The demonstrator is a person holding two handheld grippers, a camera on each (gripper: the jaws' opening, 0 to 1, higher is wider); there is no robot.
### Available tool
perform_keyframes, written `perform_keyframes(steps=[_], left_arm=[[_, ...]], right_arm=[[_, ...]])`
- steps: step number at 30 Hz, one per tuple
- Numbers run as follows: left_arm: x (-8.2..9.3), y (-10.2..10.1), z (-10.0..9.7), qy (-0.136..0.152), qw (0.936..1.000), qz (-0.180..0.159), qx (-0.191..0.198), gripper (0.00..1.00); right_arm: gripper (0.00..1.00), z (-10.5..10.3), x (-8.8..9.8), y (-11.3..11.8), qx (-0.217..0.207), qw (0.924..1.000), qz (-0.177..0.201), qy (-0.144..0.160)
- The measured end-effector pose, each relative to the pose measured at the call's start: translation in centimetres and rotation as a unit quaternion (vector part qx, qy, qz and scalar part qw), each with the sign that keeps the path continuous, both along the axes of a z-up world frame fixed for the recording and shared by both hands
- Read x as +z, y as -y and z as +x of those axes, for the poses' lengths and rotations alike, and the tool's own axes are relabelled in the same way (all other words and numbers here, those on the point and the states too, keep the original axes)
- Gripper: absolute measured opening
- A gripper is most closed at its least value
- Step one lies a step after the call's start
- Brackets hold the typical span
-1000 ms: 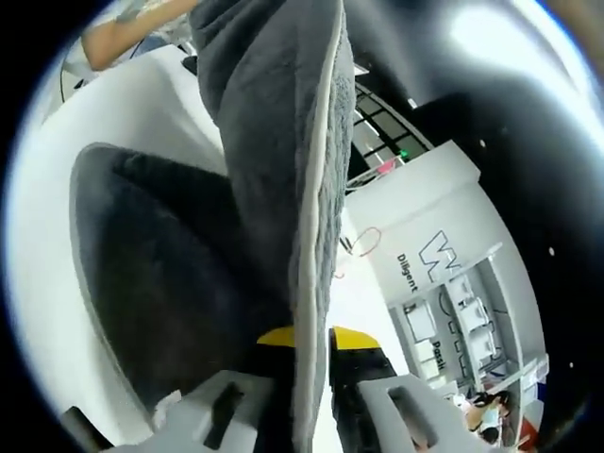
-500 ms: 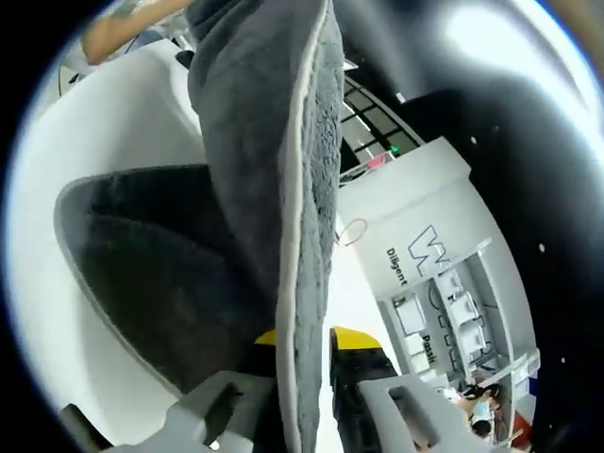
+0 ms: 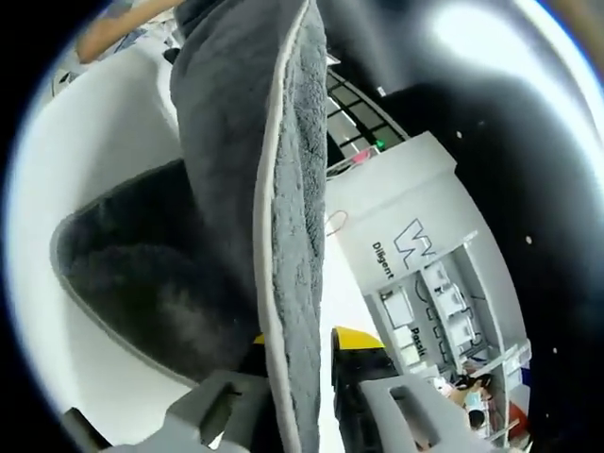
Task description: Open the folded towel by lifting each exposed corner and separating the folded layers until the towel lies flat within the target outline without major curled edges
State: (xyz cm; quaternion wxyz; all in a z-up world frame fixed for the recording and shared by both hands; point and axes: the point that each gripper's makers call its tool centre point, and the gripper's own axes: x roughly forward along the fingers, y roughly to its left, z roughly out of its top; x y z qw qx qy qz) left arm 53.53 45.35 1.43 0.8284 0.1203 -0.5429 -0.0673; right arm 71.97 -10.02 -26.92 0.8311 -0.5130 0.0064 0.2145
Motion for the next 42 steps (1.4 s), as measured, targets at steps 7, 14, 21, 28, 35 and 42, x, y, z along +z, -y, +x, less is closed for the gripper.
perform_keyframes(steps=[7, 14, 21, 28, 35, 42], left_arm=[[-0.2, -1.1, 0.0, 0.002, 0.9998, -0.014, 0.014, 0.03], [-0.3, -2.2, 0.2, -0.001, 0.9994, -0.031, 0.015, 0.03], [-0.5, -3.0, 0.3, -0.003, 0.9989, -0.04, 0.023, 0.03], [-0.6, -3.6, 0.1, -0.005, 0.9985, -0.047, 0.028, 0.03], [-0.7, -4.3, 0.2, -0.006, 0.9979, -0.049, 0.041, 0.03], [-0.7, -4.3, 0.1, -0.009, 0.9977, -0.067, -0.004, 0.03]], right_arm=[[0.06, -0.1, 0.6, 1.1, -0.013, 0.9999, 0.003, 0.008], [0.08, -0.4, 2.0, 1.2, -0.016, 0.9994, 0.009, 0.03], [0.08, -0.5, 2.6, 1.8, -0.023, 0.9988, 0.007, 0.042], [0.0, -1.4, 6.2, 2.6, -0.03, 0.9932, 0.038, 0.106], [0.0, -2.5, 9.6, 3.3, -0.031, 0.983, 0.073, 0.166], [0.0, -3.8, 12.8, 4.2, -0.047, 0.9666, 0.085, 0.237]])
